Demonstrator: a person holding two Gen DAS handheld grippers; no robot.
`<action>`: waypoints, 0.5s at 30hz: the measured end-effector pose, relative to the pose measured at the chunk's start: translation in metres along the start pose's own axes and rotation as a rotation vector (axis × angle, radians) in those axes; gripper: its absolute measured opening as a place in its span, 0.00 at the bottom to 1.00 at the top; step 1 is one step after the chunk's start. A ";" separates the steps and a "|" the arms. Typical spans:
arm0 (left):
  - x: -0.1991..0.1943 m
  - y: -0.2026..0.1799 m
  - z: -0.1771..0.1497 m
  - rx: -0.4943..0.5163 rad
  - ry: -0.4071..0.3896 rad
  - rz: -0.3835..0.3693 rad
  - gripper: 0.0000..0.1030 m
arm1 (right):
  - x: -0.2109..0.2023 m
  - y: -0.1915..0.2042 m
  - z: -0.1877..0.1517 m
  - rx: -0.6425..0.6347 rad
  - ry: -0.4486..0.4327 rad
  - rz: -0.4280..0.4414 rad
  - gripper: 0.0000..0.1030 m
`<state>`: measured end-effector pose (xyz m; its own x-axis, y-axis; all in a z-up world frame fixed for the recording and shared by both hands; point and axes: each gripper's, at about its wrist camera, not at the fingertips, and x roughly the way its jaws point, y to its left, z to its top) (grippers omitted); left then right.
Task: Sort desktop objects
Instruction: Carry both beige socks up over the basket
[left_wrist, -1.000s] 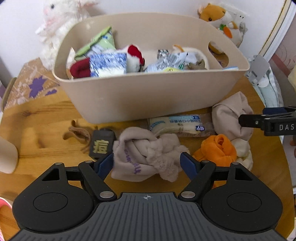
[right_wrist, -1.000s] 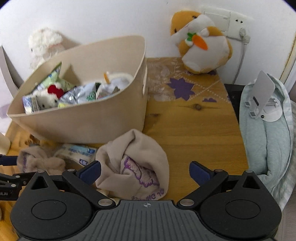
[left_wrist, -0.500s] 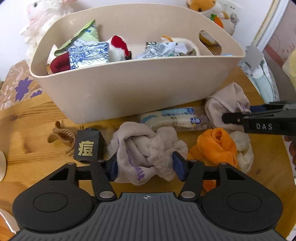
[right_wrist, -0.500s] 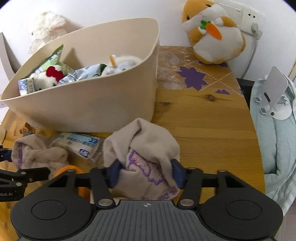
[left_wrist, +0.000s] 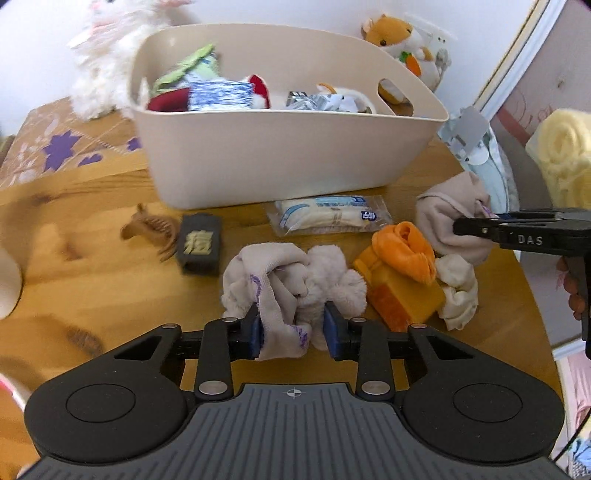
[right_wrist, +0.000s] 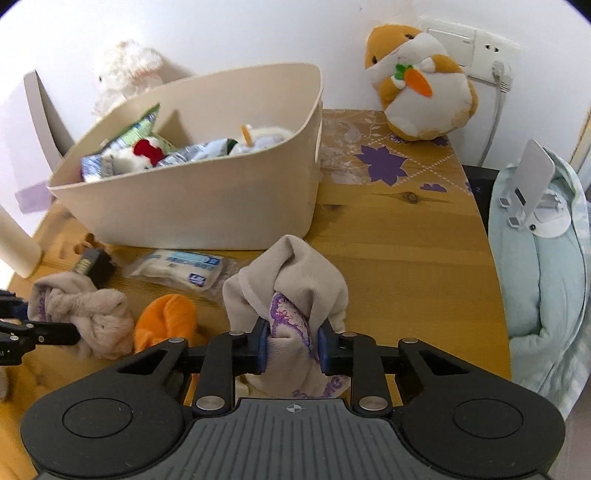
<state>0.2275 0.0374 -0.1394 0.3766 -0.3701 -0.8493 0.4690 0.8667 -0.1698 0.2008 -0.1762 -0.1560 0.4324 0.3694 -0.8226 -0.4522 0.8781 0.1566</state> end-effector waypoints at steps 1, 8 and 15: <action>-0.006 0.002 -0.002 0.000 -0.006 -0.002 0.32 | -0.005 -0.001 -0.001 0.007 -0.011 0.009 0.23; -0.048 0.015 -0.011 -0.036 -0.075 0.019 0.32 | -0.048 -0.007 0.008 0.011 -0.105 0.002 0.23; -0.079 0.022 0.019 -0.026 -0.187 0.081 0.32 | -0.078 -0.009 0.038 0.007 -0.192 -0.015 0.23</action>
<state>0.2235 0.0795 -0.0663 0.5552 -0.3528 -0.7532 0.4112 0.9036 -0.1201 0.2010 -0.2009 -0.0724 0.5802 0.4064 -0.7058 -0.4390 0.8860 0.1492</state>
